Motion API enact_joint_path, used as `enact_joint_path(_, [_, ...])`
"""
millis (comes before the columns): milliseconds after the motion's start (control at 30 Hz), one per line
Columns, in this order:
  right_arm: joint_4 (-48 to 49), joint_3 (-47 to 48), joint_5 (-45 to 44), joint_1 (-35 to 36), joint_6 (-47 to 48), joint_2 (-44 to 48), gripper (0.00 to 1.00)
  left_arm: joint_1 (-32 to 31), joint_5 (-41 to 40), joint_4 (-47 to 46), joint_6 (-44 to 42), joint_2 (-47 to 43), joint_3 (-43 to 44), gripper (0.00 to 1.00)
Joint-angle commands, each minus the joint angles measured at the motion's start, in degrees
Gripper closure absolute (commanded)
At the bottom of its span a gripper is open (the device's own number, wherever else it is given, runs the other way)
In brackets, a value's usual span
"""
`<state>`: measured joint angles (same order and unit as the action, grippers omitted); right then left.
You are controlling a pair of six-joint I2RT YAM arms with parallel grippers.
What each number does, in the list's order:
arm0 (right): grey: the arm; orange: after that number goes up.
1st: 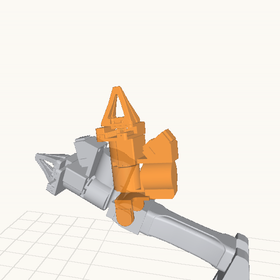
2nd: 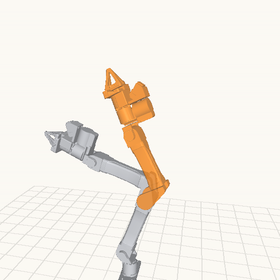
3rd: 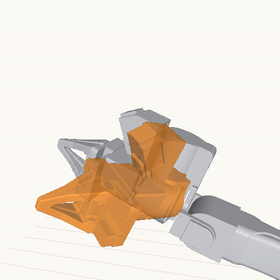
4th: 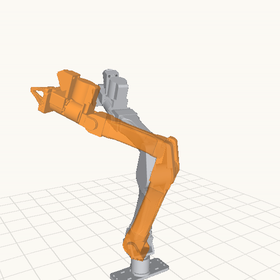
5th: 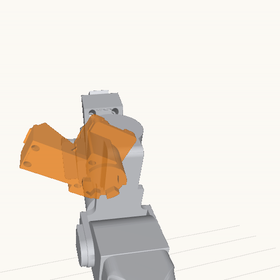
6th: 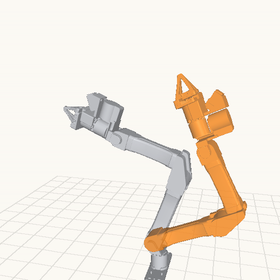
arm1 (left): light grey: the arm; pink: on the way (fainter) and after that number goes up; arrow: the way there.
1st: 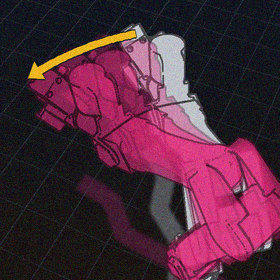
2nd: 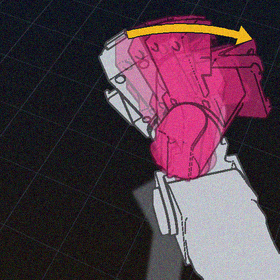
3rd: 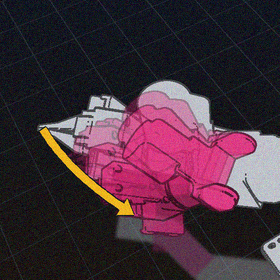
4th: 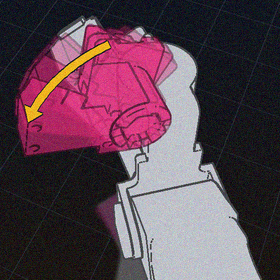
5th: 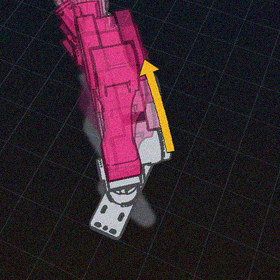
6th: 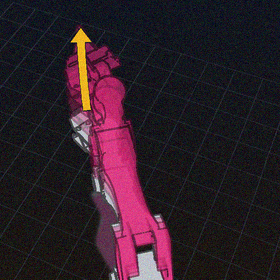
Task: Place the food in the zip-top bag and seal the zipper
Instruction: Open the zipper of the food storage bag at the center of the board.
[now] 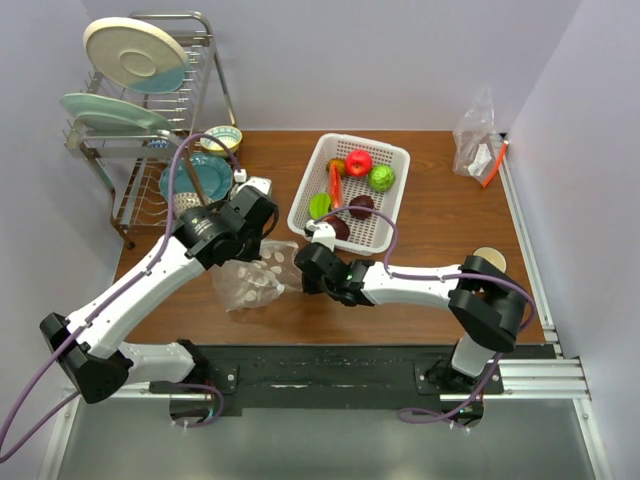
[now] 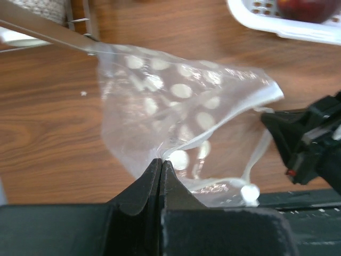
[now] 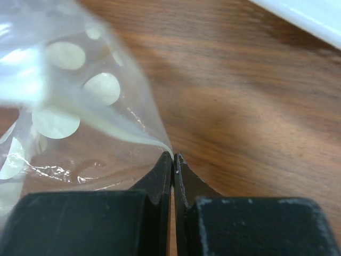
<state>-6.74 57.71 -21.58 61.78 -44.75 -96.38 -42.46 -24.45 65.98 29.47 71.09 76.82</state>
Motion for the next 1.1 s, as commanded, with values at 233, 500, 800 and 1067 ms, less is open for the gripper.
enact_joint_path(233, [-3.63,0.39,-4.97,-0.43,3.79,4.88,1.0,-0.26,-14.84,9.17,-0.83,2.83,6.68,1.0])
enact_joint_path(500, [8.05,-2.7,7.86,-0.52,5.73,11.65,1.0,-0.17,3.78,-10.58,-5.48,-3.75,-4.47,0.8])
enact_joint_path(800, [6.92,0.2,11.91,-0.43,5.64,11.56,1.0,-0.26,8.27,-17.2,-5.13,-5.62,-8.09,0.45])
enact_joint_path(1067, [5.6,2.84,11.57,-0.43,4.32,10.6,1.0,-1.13,8.8,-18.69,-3.81,-3.94,-10.46,0.45])
